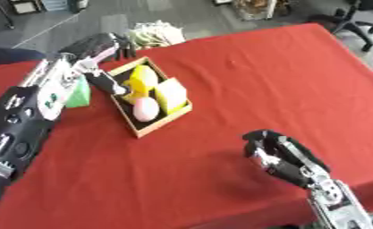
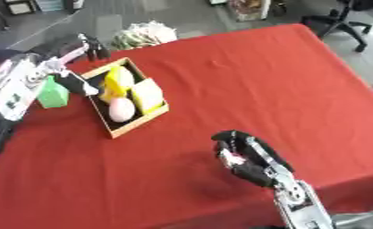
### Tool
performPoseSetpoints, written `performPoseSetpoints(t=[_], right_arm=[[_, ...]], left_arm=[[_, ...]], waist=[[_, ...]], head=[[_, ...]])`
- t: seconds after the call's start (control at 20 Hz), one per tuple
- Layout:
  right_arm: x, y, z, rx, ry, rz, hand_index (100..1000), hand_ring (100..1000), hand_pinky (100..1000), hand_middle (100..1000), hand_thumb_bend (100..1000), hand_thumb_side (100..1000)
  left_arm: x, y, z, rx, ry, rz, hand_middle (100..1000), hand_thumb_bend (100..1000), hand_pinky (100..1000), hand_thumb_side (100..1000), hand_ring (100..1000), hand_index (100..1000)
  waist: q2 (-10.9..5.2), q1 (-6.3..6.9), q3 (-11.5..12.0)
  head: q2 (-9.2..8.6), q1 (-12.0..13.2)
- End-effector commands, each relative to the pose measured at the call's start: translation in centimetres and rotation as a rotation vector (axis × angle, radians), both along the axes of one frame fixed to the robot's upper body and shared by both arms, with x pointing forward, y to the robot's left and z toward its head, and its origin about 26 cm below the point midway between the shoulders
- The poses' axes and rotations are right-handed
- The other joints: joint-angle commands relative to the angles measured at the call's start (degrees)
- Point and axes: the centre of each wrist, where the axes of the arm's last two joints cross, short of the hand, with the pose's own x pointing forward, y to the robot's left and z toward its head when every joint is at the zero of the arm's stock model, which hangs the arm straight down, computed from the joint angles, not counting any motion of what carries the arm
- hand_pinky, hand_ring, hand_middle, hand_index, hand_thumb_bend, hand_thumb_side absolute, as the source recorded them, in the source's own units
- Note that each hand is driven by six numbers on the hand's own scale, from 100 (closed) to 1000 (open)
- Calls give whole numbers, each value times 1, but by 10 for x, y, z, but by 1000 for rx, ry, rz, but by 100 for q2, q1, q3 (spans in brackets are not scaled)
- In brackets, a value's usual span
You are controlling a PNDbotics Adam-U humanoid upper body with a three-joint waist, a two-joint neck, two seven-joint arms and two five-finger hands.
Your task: Pick up objects on the table and place them in the box.
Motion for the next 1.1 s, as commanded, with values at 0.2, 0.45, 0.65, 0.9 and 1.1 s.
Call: performPoseSetpoints(t=[0.2, 0.45, 0.65, 0.9, 1.1], right_arm=[[1, -6, 4, -12, -18, -19, 747, 586, 723, 554, 100, 462], [0, -8, 2, -17, -12, -22, 747, 586, 723, 554, 100, 460], [0, -8, 1, -17, -9, -25, 747, 586, 723, 554, 100, 470], [2, -8, 4, -15, -17, -27, 747, 585, 722, 553, 100, 482], [3, -7, 7, -14, -26, -26, 747, 585, 723, 554, 100, 492]], left_arm=[[-10, 46, 44, 97, 111, 71, 725, 616, 822, 116, 716, 823], [-3, 81, 33, 144, 263, 220, 806, 690, 867, 136, 791, 865], [6, 103, 16, 144, 287, 329, 834, 698, 892, 112, 827, 879], [10, 125, 3, 111, 206, 440, 833, 699, 896, 100, 835, 875], [10, 135, -2, 71, 121, 491, 831, 681, 895, 100, 834, 875]], waist=[[-79, 51, 80], [-115, 52, 115], [-97, 22, 90], [-7, 18, 35], [92, 33, -25]], head=[[-56, -86], [-53, -127], [-60, -131], [-98, -152], [-166, -171]])
